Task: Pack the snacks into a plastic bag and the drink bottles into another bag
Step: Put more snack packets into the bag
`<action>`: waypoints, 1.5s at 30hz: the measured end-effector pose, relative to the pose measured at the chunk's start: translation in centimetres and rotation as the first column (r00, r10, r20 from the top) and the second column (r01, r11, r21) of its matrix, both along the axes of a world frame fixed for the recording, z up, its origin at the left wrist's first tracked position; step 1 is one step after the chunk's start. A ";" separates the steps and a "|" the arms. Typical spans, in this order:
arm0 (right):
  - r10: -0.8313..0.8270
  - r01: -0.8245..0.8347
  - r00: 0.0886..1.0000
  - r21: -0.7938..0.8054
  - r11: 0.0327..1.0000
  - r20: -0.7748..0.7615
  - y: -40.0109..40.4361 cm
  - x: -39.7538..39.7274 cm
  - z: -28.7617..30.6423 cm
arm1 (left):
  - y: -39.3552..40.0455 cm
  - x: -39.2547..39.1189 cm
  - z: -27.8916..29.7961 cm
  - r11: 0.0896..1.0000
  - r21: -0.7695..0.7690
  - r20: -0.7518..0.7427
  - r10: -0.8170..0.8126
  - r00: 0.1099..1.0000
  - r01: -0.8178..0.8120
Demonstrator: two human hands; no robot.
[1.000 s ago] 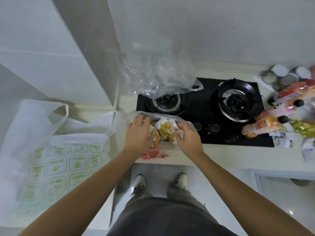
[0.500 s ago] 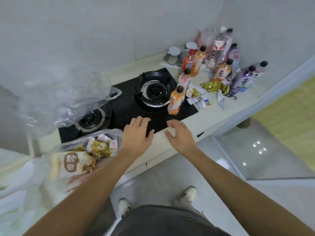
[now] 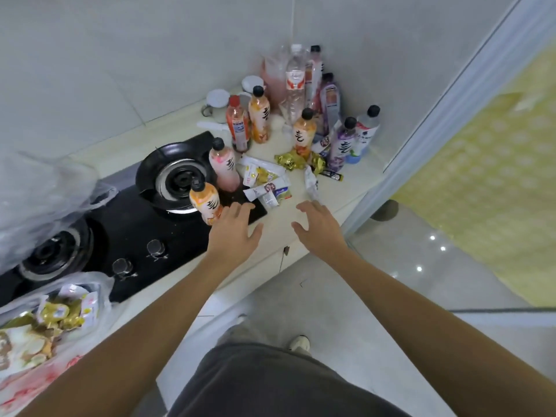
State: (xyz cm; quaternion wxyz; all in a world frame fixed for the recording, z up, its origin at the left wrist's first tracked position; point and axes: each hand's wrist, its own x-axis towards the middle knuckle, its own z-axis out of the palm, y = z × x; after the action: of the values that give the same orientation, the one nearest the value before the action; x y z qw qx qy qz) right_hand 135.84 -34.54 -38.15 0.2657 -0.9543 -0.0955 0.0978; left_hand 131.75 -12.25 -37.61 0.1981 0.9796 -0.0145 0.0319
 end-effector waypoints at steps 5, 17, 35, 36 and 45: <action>-0.083 0.080 0.993 -0.044 0.996 -0.083 -3.1 6.2 -1.4 | -3.4 5.7 -2.1 0.999 -0.043 -0.046 -0.019 0.999 0.017; -0.180 0.107 0.907 -0.204 0.973 -0.380 -2.6 18.0 -7.1 | -4.2 22.2 -7.4 0.994 0.031 -0.443 0.111 0.890 -0.108; -0.194 0.291 0.746 0.049 0.956 -0.636 -1.9 20.1 -8.9 | -4.1 24.1 -7.1 0.971 0.204 -0.365 0.193 0.911 -0.124; -0.166 0.279 0.756 0.082 0.957 -0.634 -1.8 20.0 -8.8 | -4.2 24.1 -6.4 0.972 0.162 -0.336 0.216 0.917 -0.170; 0.133 0.059 0.848 0.340 0.939 -0.513 -1.2 20.7 -4.1 | -5.5 19.1 1.5 0.874 -0.139 -0.161 0.444 0.881 -0.466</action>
State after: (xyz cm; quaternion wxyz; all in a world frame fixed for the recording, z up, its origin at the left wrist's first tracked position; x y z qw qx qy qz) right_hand 156.58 -35.78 -42.25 0.4418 -0.8270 -0.0529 0.3436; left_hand 150.85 -17.70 -36.15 0.2699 0.9344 0.2318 0.0181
